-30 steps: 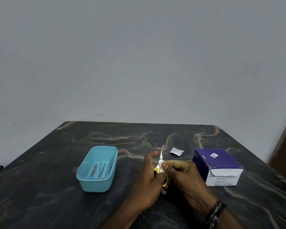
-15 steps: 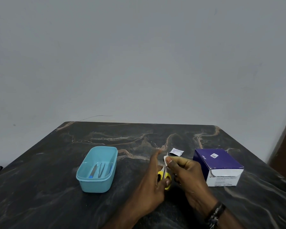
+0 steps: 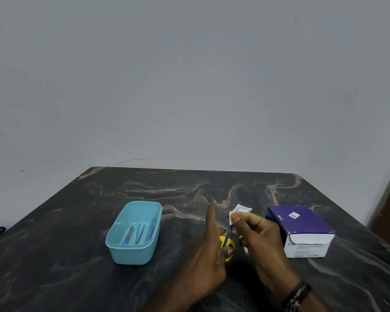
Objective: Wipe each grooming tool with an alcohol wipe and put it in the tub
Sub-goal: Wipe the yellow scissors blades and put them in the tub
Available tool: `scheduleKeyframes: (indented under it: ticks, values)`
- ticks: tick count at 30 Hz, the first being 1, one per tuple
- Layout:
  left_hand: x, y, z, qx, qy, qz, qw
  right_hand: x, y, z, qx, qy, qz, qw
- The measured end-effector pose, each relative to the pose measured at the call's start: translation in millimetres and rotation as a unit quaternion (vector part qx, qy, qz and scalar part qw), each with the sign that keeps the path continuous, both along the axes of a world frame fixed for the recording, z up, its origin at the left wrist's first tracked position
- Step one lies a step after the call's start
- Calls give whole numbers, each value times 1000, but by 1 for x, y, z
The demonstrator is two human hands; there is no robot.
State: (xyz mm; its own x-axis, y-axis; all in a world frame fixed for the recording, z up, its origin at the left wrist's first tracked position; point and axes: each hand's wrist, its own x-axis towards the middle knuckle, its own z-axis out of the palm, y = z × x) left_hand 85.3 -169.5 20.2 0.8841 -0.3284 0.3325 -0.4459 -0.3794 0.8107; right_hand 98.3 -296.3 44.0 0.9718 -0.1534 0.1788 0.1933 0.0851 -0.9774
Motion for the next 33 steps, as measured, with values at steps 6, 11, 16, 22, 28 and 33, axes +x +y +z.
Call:
scheduleKeyframes:
  ticks: [6,11,16,22,28,33]
  values:
    - [1,2,1,-7,0,7,1000,-5,4,2,2,4,31,999]
    - [3,-1,-4,18,4,3,1000,1,2,0,8,0,-21,1000]
    - [4,-1,-3,8,10,18,1000,1,3,0,-2,-1,-5,1000]
    - [-1,0,5,29,18,20,999,3,4,-2,-3,6,-4,1000]
    - [-3,-2,2,44,8,11,999,7,-2,-4,21,-4,-23,999]
    - [0,0,-1,30,7,32,999,6,0,-8,17,-5,1,1000]
